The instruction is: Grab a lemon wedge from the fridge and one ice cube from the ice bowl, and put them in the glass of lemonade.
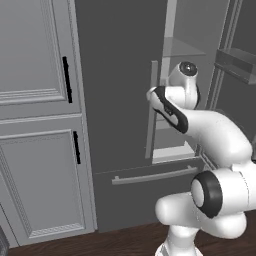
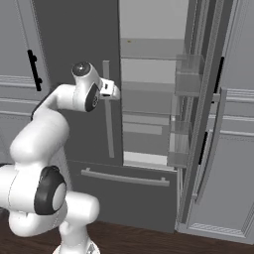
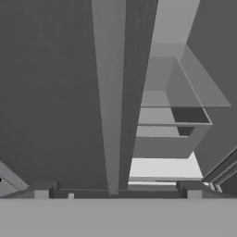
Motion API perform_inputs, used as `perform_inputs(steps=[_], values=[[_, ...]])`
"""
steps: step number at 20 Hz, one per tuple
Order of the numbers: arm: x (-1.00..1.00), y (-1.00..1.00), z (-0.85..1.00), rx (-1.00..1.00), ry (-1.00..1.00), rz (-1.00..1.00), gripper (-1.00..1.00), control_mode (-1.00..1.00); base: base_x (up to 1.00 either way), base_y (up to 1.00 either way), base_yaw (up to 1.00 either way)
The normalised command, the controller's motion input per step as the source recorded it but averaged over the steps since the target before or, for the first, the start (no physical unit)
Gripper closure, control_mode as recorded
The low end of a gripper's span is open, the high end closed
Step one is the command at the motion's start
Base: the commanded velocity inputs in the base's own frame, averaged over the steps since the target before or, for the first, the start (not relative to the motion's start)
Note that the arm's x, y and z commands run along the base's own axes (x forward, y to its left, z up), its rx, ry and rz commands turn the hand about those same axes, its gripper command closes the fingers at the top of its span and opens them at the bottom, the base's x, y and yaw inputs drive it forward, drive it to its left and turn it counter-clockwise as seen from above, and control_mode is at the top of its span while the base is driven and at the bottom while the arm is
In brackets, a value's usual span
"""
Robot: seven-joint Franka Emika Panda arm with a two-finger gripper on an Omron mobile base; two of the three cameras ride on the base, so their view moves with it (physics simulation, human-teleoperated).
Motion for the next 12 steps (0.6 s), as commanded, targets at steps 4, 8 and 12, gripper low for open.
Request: perform_inputs(steps=[4,8,12], values=[[0.67,0.05,-0.27,0.00,0.00,0.00,-1.00,-1.00,0.00,0.00,0.00],[0.71,0.13,-0.31,0.00,0.00,0.00,-1.00,-1.00,0.00,0.00,0.00],[0.59,0.10,-0.30,0.00,0.00,0.00,-1.00,-1.00,0.00,0.00,0.00]])
